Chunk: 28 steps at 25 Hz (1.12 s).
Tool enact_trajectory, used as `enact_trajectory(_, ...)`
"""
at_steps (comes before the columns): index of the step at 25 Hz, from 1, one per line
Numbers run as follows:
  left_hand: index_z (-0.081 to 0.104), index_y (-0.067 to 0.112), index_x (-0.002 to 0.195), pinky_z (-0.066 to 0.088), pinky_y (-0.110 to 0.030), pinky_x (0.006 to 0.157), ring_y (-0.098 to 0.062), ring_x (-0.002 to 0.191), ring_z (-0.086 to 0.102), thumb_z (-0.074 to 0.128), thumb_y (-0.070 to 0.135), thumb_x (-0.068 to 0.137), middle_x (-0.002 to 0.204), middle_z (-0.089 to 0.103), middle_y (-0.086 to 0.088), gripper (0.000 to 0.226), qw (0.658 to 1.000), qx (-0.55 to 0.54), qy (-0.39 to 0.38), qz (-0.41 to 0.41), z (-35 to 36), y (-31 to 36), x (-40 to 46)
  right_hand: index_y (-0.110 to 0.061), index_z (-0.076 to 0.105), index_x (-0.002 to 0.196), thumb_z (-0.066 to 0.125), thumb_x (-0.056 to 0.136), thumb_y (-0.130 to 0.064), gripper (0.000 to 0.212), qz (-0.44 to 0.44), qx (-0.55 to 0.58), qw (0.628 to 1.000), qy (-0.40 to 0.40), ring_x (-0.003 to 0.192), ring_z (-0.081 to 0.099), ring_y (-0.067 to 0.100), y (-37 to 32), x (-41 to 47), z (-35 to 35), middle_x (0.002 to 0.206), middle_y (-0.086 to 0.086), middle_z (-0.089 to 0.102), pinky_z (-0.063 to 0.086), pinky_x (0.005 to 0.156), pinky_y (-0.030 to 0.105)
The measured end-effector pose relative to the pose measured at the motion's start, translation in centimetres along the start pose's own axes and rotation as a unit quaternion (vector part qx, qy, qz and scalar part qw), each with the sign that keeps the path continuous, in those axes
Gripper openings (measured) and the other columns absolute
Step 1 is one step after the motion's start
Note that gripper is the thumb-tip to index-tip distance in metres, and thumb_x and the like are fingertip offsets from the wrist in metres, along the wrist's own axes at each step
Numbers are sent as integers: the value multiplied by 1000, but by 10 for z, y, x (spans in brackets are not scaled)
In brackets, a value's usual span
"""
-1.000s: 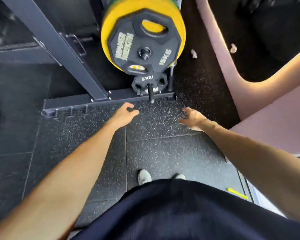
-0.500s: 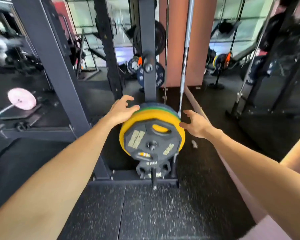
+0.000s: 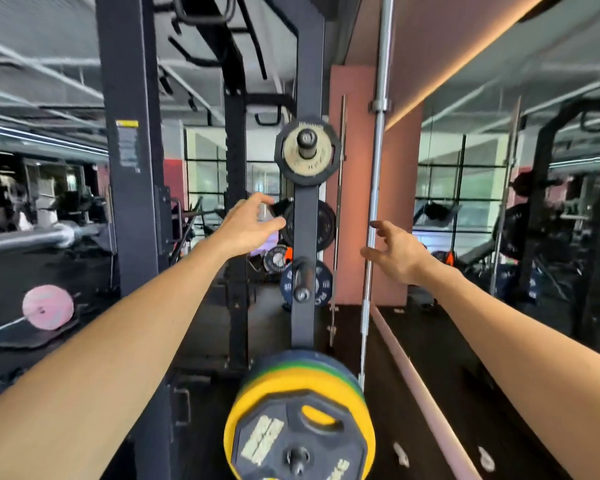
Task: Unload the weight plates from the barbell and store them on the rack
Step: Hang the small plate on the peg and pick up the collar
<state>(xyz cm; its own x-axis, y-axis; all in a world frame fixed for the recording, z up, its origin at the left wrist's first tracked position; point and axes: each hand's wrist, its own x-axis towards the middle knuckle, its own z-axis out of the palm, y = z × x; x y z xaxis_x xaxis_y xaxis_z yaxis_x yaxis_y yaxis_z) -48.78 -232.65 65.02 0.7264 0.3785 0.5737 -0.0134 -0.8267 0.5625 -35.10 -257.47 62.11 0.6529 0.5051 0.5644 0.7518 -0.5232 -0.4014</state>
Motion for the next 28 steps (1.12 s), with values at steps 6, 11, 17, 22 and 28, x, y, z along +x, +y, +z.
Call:
enact_trajectory(6,44,29,133,37,-32,89,-24,116,51,59,49,88,134,48,-7,51,998,20,55,37,-36,54,42,-17,35,144,62,88,-37,65,-39,14,998,47,127,49,28,-29,53,-63,145,10,46,38,104,34)
enact_trajectory(11,45,27,132,39,-32,88,-20,108,51,57,49,89,131,50,-8,50,994,32,87,51,-44,72,69,-15,34,145,60,90,-36,64,-65,12,997,51,128,49,30,-34,82,-81,145,12,46,39,105,37)
enact_trajectory(17,42,20,136,43,-42,100,-26,113,53,47,38,96,129,53,-9,44,992,61,105,29,-41,56,118,-12,35,143,56,93,-36,60,-46,-3,998,48,120,54,30,-24,131,-69,136,13,53,41,98,32)
enact_trajectory(22,44,15,134,43,-41,97,-31,112,55,41,30,99,121,61,-15,38,989,97,114,19,-23,10,186,-9,37,141,47,97,-35,53,-46,-17,997,59,119,54,31,-13,201,-35,135,16,55,40,96,31)
enact_trajectory(28,54,11,126,44,-39,97,-33,115,54,41,31,100,125,60,-13,35,987,117,103,36,9,-30,281,-5,50,127,46,97,-32,40,-36,-24,997,69,110,57,33,-6,293,7,125,18,60,45,93,35)
